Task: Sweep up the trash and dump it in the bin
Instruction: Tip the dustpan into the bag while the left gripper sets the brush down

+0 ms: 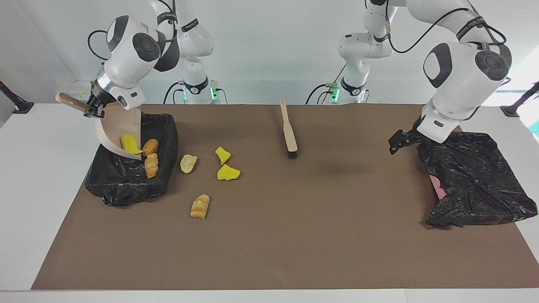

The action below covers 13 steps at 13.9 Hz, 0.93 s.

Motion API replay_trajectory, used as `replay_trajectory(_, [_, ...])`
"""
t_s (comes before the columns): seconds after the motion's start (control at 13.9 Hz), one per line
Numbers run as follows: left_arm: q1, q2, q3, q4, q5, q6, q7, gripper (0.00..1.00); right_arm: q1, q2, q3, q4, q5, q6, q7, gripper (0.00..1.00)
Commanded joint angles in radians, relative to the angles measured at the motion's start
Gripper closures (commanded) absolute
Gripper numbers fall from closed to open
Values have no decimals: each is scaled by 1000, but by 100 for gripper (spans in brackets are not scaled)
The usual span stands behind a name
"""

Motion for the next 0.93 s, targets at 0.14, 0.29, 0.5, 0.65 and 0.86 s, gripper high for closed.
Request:
replay_trajectory(0.14, [3,-83,1,2,21,-82,33,0,17,-39,2,-17,-93,-68,8,100])
replay_trajectory(0.29, [6,-88,4,-5,29,-76,38,0,17,-45,4,-15,-105,-108,9,100])
replay_trajectory(0.5, [26,-94,1,-7,31,-104,79,0,17,-48,5,15,-96,-111,4,100])
replay_trajectory(0.65, [39,-92,3,-2,35,-123,108,0,17,-14,7,73,-78,-111,4,100])
replay_trajectory(0.86, [45,-91,1,6,66,-148,158,0,31,82,28,213,23,-116,14,100])
